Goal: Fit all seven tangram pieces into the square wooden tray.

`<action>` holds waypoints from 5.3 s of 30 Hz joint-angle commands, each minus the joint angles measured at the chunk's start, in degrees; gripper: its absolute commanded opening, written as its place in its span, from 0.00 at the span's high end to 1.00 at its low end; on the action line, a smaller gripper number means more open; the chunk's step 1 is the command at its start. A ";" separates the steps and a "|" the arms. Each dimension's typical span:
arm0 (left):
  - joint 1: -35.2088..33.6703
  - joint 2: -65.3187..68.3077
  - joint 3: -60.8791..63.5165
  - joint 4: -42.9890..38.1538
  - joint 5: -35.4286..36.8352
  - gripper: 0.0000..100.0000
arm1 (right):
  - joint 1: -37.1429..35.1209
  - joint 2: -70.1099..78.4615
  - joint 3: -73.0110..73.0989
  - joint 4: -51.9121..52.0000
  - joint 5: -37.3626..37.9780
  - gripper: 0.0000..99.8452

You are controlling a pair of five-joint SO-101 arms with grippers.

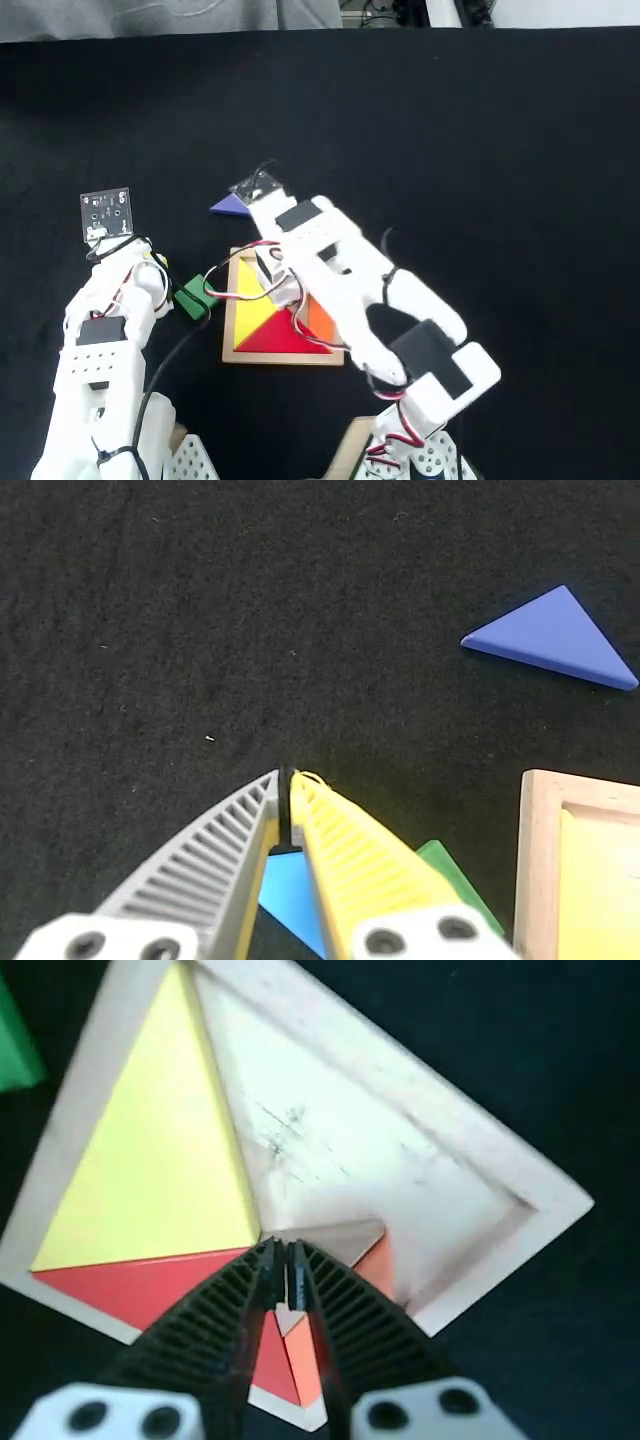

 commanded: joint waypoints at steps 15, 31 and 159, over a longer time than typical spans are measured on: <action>2.24 -0.09 -0.22 -1.14 0.44 0.97 | 13.80 -19.30 19.74 -26.73 0.97 0.99; 9.80 0.09 -2.33 8.09 -18.20 0.77 | 26.29 -19.38 20.88 -33.49 0.70 0.99; 35.74 61.36 -65.19 38.07 -19.52 0.90 | 38.77 -9.27 11.03 -31.91 3.52 0.99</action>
